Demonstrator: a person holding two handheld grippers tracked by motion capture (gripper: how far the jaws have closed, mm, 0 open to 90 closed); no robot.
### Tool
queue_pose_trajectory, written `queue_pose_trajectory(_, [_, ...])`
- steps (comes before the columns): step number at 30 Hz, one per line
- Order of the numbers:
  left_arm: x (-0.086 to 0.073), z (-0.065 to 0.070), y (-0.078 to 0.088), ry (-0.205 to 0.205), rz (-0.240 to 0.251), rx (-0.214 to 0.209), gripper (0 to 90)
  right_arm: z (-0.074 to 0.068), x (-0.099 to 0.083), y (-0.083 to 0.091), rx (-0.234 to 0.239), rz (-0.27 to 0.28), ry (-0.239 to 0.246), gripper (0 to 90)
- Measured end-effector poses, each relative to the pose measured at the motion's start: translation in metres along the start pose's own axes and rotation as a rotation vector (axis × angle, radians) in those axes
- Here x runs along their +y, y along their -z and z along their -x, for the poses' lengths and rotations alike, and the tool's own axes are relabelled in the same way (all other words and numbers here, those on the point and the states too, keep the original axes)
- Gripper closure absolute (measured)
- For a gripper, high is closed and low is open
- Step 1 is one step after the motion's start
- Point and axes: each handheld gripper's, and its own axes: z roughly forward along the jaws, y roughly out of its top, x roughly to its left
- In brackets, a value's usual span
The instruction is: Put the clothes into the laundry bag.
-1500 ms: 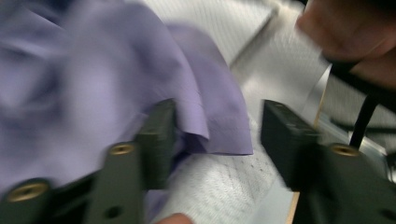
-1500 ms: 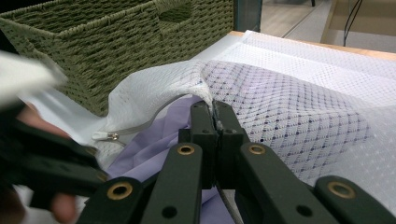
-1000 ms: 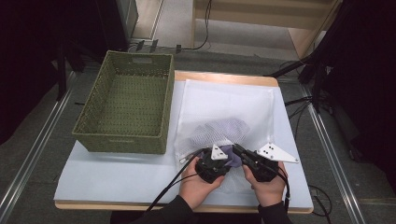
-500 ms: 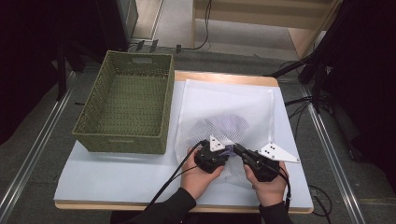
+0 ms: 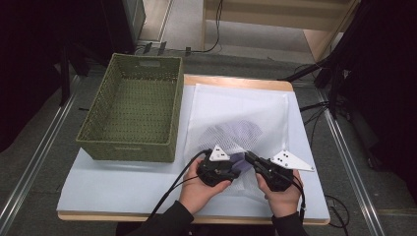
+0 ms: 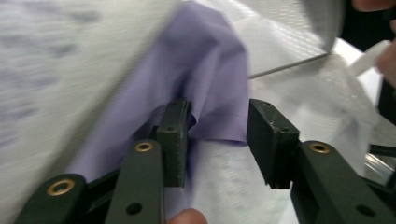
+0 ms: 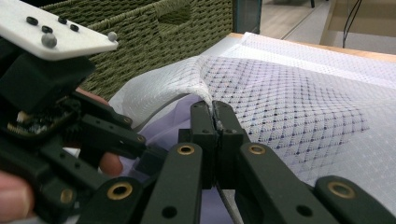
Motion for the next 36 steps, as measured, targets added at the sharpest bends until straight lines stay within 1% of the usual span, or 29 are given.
queue_pose_trajectory(1, [0.0,0.0,0.0,0.0,0.0,0.0,55.2,0.0,0.0,0.0,0.0,0.0,0.0,89.9])
queue_pose_trajectory(2, [0.001,0.002,-0.003,-0.006,-0.008,-0.001,55.2,0.0,0.0,0.0,0.0,0.0,0.0,89.9])
queue_pose_trajectory(3, [0.002,0.004,-0.005,-0.007,-0.014,0.007,53.5,0.0,0.0,0.0,0.001,-0.001,-0.003,89.9])
queue_pose_trajectory(5, [0.005,0.005,-0.011,-0.013,-0.016,0.051,54.1,0.001,-0.001,0.0,0.002,-0.001,-0.004,89.9])
queue_pose_trajectory(6, [0.006,0.004,-0.014,-0.01,-0.021,0.067,58.0,0.001,-0.001,0.0,0.001,-0.001,-0.003,89.9])
queue_pose_trajectory(7, [0.007,0.002,-0.02,-0.012,-0.036,0.092,61.7,0.002,-0.001,0.001,0.001,-0.001,-0.005,89.9])
queue_pose_trajectory(8, [0.007,0.002,-0.02,-0.012,-0.036,0.092,64.9,0.002,-0.001,0.001,0.002,0.0,-0.001,89.9])
queue_pose_trajectory(9, [0.007,0.001,-0.021,-0.017,-0.043,0.097,64.9,0.002,-0.001,0.001,0.002,0.0,-0.001,89.9])
queue_pose_trajectory(10, [0.007,0.0,-0.023,-0.022,-0.042,0.099,69.0,0.002,-0.001,0.001,0.002,0.001,-0.001,89.9])
queue_pose_trajectory(12, [0.008,0.0,-0.023,-0.037,-0.036,0.114,81.7,0.002,0.0,0.001,0.002,0.004,-0.002,89.9])
queue_pose_trajectory(13, [0.008,0.0,-0.023,-0.042,-0.027,0.118,83.5,0.002,0.0,0.002,0.002,0.005,-0.004,89.9])
queue_pose_trajectory(14, [0.009,0.001,-0.022,-0.053,-0.018,0.133,83.5,0.002,0.0,0.002,0.002,0.005,-0.004,89.9])
queue_pose_trajectory(15, [0.01,0.002,-0.021,-0.076,0.004,0.166,85.8,0.002,0.0,0.001,0.005,0.008,-0.007,89.9])
queue_pose_trajectory(16, [0.01,0.002,-0.019,-0.093,0.03,0.199,85.8,0.002,0.0,0.001,0.005,0.008,-0.007,89.9])
queue_pose_trajectory(17, [0.011,0.003,-0.018,-0.096,0.058,0.225,86.5,0.001,0.0,0.001,0.005,0.007,-0.003,89.9])
queue_pose_trajectory(20, [0.012,0.0,-0.012,-0.091,0.131,0.302,87.2,0.001,0.001,0.001,0.005,0.008,-0.004,89.9])
queue_pose_trajectory(21, [0.011,-0.002,-0.01,-0.077,0.155,0.321,87.2,0.001,0.001,0.002,0.004,0.007,-0.005,89.9])
queue_pose_trajectory(22, [0.011,-0.004,-0.008,-0.063,0.171,0.327,86.8,0.001,0.001,0.002,0.004,0.007,-0.007,89.9])
queue_pose_trajectory(23, [0.01,-0.007,-0.006,-0.044,0.181,0.311,86.8,0.001,0.001,0.002,0.004,0.007,-0.007,89.9])
queue_pose_trajectory(24, [0.011,-0.009,-0.005,-0.023,0.177,0.274,86.4,0.002,0.001,0.002,0.005,0.007,-0.007,89.9])
queue_pose_trajectory(25, [0.011,-0.012,-0.004,0.006,0.169,0.222,85.6,0.002,0.001,0.002,0.005,0.006,-0.008,89.9])
queue_pose_trajectory(27, [0.012,-0.019,-0.001,0.075,0.153,0.078,84.1,0.002,0.0,0.002,0.003,0.006,-0.008,89.9])
queue_pose_trajectory(28, [0.012,-0.02,0.002,0.082,0.156,0.052,83.7,0.003,0.001,0.002,0.002,0.007,-0.009,89.9])
queue_pose_trajectory(29, [0.012,-0.02,0.004,0.08,0.158,0.048,83.7,0.003,0.001,0.002,0.002,0.007,-0.009,89.9])
queue_pose_trajectory(31, [0.013,-0.023,0.007,0.076,0.141,0.037,82.9,0.002,0.001,0.002,0.001,0.007,-0.009,89.9])
queue_pose_trajectory(32, [0.013,-0.025,0.007,0.075,0.123,0.053,78.4,0.002,0.001,0.002,0.003,0.007,-0.006,89.9])
queue_pose_trajectory(33, [0.012,-0.027,0.006,0.082,0.105,0.055,78.4,0.002,0.001,0.002,0.003,0.007,-0.006,89.9])
queue_pose_trajectory(35, [0.01,-0.031,0.007,0.097,0.093,0.041,71.8,0.002,0.0,0.001,0.003,0.005,-0.004,89.9])
queue_pose_trajectory(36, [0.009,-0.031,0.009,0.096,0.094,0.034,67.6,0.001,0.0,0.001,0.002,0.004,-0.001,89.9])
